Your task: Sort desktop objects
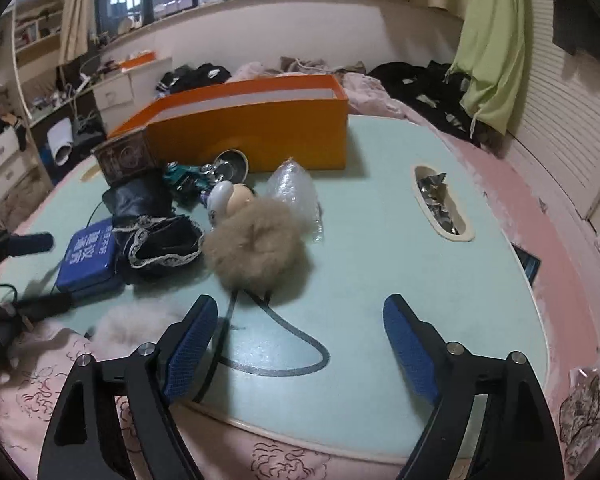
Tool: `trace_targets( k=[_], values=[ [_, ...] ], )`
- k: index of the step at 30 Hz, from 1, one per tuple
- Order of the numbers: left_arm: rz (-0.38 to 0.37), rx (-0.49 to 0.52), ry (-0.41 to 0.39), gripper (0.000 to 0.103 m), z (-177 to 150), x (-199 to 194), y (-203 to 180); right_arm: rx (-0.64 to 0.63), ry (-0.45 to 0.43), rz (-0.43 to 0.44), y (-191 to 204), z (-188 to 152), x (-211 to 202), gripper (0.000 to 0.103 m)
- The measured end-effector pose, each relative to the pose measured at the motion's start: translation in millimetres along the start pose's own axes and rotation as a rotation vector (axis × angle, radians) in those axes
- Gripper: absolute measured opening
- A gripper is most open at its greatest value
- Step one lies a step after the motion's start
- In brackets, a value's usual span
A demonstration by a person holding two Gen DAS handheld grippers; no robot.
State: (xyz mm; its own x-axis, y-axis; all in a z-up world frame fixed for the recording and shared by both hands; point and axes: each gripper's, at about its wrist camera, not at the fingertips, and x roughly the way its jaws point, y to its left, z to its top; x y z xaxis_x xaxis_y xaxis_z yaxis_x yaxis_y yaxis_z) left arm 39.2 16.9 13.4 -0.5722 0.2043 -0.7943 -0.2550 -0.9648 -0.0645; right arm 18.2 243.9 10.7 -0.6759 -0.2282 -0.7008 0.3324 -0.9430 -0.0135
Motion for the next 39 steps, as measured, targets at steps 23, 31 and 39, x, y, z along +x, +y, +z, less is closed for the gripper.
trace_targets(
  k=[23, 31, 39],
  values=[
    [0.006, -0.059, -0.005, 0.103, 23, -13, 12, -0.040, 0.007, 0.002, 8, 1, 5, 0.103],
    [0.089, -0.195, -0.152, 0.103, 148, -23, 24, -0.041, 0.005, 0.005, 7, 1, 4, 0.103],
    [0.163, -0.232, -0.068, 0.103, 157, 48, 18, -0.040, 0.005, 0.005, 8, 1, 4, 0.103]
  ],
)
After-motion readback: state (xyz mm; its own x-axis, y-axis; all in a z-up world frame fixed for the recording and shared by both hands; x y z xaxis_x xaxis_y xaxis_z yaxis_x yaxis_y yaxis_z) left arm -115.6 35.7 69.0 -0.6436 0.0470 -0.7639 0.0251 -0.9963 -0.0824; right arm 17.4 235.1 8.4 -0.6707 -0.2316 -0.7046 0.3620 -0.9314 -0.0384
